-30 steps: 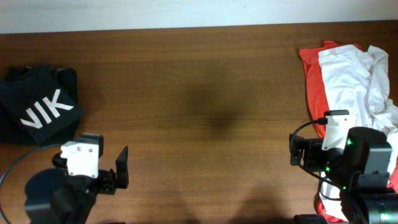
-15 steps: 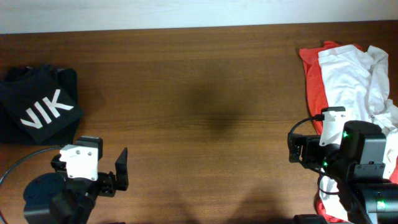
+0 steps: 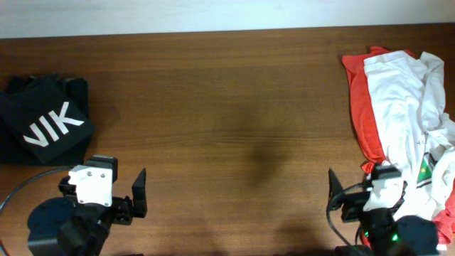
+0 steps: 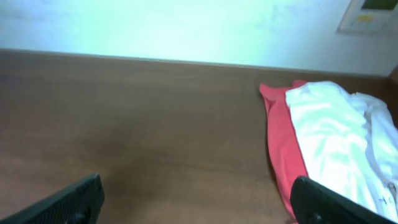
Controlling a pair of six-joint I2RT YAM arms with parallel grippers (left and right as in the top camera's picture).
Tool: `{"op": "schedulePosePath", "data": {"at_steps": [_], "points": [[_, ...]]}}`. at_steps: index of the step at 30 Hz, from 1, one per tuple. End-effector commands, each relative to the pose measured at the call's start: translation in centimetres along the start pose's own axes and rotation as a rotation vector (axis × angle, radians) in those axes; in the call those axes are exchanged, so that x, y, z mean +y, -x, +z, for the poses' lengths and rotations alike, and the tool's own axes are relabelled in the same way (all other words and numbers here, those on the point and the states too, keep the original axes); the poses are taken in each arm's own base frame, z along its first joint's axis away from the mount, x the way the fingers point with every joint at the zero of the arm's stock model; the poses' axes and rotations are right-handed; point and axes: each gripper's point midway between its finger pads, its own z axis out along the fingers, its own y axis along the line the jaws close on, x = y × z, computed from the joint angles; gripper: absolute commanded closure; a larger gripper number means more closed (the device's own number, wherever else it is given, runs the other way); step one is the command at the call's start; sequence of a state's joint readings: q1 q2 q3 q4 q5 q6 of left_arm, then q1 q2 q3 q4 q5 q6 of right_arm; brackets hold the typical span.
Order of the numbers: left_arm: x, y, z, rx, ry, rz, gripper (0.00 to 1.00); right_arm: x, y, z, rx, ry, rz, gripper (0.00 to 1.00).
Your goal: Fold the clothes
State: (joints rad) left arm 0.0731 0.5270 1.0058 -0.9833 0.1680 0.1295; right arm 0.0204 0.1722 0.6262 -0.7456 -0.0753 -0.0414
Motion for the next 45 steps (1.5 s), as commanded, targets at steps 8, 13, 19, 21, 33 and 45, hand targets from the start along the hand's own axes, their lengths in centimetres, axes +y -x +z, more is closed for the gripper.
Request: {"op": "schedulePosePath", "data": {"at_steps": [8,13,19,21,33,45], "points": [[0.0,-0.1,0.0,0.0,0.001,-0.006,0.01,-0.3,-2.4,4.5,-0.226,-0.013,-0.028,0.01],[0.0,-0.1,0.0,0.0,0.001,-0.006,0.01,-0.4,-3.0,6.6,-0.381,-0.021,-0.039,0.01],[0.0,-0.2,0.0,0.003,0.001,-0.007,0.01,-0.3,-6.2,7.8,-0.26,-0.021,-0.105,0.01],[0.0,-0.2,0.0,0.003,0.001,-0.007,0.01,-0.2,-7.3,8.1,-0.217,-0.015,-0.099,0.01],[0.0,-0.2,0.0,0.003,0.001,-0.006,0.01,-0.3,-7.2,8.1,-0.218,-0.017,-0.099,0.01],[0.0,-0.2,0.0,0.003,0.001,-0.007,0.01,-0.3,-7.2,8.1,-0.218,-0.017,-0.099,0.01]]}}
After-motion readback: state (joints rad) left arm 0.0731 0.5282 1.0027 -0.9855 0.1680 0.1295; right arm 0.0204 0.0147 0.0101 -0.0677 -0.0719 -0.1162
